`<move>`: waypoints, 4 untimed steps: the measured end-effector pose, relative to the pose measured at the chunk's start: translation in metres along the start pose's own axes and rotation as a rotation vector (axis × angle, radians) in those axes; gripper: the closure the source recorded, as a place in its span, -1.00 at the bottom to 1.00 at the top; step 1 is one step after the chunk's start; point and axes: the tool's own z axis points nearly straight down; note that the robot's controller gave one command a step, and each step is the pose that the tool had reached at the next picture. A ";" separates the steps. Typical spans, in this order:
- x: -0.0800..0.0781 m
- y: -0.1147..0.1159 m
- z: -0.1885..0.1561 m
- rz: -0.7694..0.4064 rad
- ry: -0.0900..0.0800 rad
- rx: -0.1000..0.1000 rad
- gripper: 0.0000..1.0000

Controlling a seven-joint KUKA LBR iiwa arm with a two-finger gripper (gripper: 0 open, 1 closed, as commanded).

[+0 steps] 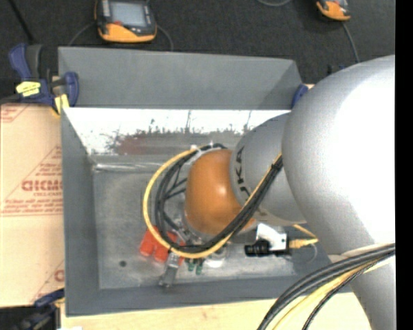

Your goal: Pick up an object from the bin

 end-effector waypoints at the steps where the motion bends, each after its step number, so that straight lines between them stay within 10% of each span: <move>1: 0.013 0.016 -0.002 -0.025 -0.006 -0.002 -1.00; 2: 0.014 0.015 -0.001 -0.020 -0.003 -0.002 1.00; 3: 0.013 0.015 -0.028 -0.019 -0.003 -0.002 1.00; 4: 0.011 0.015 -0.133 -0.023 -0.007 -0.004 1.00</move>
Offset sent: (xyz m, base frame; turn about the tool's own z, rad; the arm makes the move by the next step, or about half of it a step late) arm -0.0102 0.0198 0.0005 -0.0209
